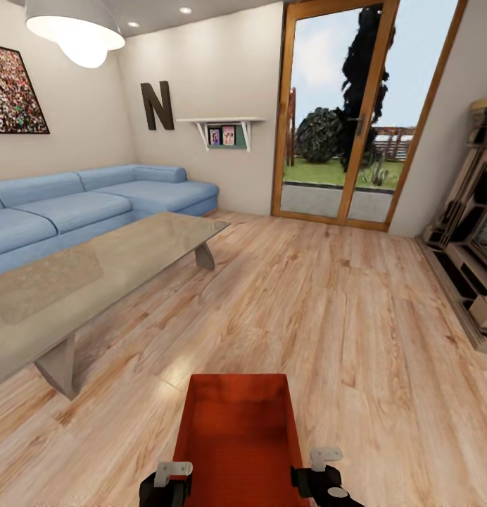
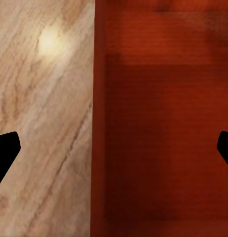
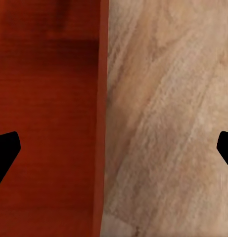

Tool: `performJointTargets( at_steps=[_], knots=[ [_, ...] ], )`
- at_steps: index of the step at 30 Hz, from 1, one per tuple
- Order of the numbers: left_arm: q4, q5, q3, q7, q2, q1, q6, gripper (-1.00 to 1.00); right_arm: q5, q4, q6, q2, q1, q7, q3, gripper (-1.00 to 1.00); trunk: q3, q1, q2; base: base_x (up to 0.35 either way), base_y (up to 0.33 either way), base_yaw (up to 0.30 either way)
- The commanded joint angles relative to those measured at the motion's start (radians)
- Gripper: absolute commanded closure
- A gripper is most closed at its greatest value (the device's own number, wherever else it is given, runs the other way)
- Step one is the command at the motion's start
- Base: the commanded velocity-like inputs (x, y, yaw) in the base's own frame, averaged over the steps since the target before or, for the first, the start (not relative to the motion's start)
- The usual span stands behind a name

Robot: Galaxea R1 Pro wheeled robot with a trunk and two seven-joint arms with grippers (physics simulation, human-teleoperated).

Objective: Move the two storage containers from the living room to the garage. In the garage, place one container on the floor and stack the other container on top of it (either order is fine).

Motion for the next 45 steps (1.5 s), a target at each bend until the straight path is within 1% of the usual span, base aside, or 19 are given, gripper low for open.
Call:
performJointTargets(
  at_steps=[1,13,21,45],
  knots=[
    [0.001,-0.011,0.008,0.003,-0.001,0.000,-0.004,-1.00,0.000,0.001,-0.002,0.000,-0.001,-0.005,0.005,-1.00,-0.004,0.004,-0.008,0.000,0.000,0.000],
    [0.001,-0.011,0.008,0.003,-0.001,0.000,-0.004,-1.00,0.000,0.001,-0.002,0.000,-0.001,-0.005,0.005,-1.00,-0.042,0.050,-0.092,0.000,0.000,0.000],
    [0.001,-0.011,0.008,0.003,-0.001,0.000,-0.004,-1.00,0.000,0.001,-0.002,0.000,-0.001,-0.005,0.005,-1.00,-0.073,0.053,-0.094,0.000,0.000,0.000],
    [0.000,-0.011,0.008,0.003,-0.001,0.000,-0.004,-1.00,0.000,0.001,-0.002,0.000,-0.001,-0.005,0.005,-1.00,-0.073,0.053,-0.094,0.000,0.000,0.000]
  ],
)
